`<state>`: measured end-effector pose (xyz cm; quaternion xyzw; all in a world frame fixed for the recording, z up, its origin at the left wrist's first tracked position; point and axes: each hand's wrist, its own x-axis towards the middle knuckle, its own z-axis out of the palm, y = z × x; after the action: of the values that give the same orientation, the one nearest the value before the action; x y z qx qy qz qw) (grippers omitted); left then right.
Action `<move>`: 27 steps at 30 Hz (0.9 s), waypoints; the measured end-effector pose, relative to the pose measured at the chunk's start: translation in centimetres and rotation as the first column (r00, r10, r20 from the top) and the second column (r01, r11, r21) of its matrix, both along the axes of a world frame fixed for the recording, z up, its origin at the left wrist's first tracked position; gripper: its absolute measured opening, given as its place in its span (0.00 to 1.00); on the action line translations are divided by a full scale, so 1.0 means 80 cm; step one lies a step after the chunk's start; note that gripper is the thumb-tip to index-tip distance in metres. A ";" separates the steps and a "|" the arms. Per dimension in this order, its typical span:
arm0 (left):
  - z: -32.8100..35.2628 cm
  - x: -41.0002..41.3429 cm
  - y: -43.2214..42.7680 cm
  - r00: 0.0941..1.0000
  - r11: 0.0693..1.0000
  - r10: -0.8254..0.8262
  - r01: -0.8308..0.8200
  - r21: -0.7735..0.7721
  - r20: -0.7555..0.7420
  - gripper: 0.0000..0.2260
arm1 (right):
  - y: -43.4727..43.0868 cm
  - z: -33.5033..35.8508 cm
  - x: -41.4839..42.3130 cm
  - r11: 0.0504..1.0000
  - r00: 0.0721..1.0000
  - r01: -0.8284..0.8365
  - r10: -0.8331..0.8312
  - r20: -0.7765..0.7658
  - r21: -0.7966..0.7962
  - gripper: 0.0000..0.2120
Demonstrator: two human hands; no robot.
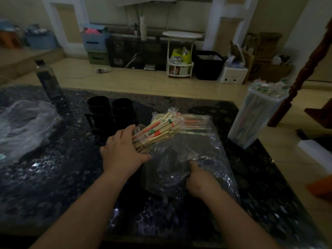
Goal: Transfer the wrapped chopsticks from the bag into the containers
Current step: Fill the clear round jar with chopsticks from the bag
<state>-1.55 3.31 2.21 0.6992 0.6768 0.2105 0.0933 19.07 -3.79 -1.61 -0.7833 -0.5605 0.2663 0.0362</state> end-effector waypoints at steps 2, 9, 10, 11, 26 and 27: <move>-0.001 0.001 0.003 1.000 1.000 0.007 -0.007 -0.004 0.005 0.47 | 0.001 -0.010 -0.001 0.990 0.996 0.066 -0.058 -0.069 0.123 0.27; 0.003 0.006 0.016 0.995 0.999 0.051 -0.051 -0.008 0.083 0.47 | 0.020 -0.051 -0.016 0.829 0.968 0.191 -0.069 -0.242 0.526 0.15; 0.003 0.007 0.018 0.994 0.998 0.059 -0.058 -0.009 0.095 0.46 | 0.026 -0.055 -0.013 0.825 0.988 0.120 -0.043 -0.151 0.552 0.15; 0.003 0.008 0.020 0.992 0.998 0.068 -0.068 -0.008 0.106 0.46 | 0.033 -0.055 -0.011 0.840 0.997 0.065 -0.028 -0.077 0.539 0.14; -0.004 0.011 0.052 0.965 0.977 0.198 -0.208 0.043 0.172 0.46 | 0.189 -0.058 0.004 0.907 0.986 -0.034 -0.038 0.162 0.420 0.31; -0.005 0.011 0.053 0.966 0.977 0.198 -0.208 0.044 0.168 0.46 | 0.196 -0.068 0.008 0.932 0.989 -0.053 -0.001 0.147 0.359 0.31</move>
<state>-0.65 7.58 1.77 0.6092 0.7284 0.2956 0.1047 19.72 11.91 -7.02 -0.7729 -0.6115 0.1014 0.1355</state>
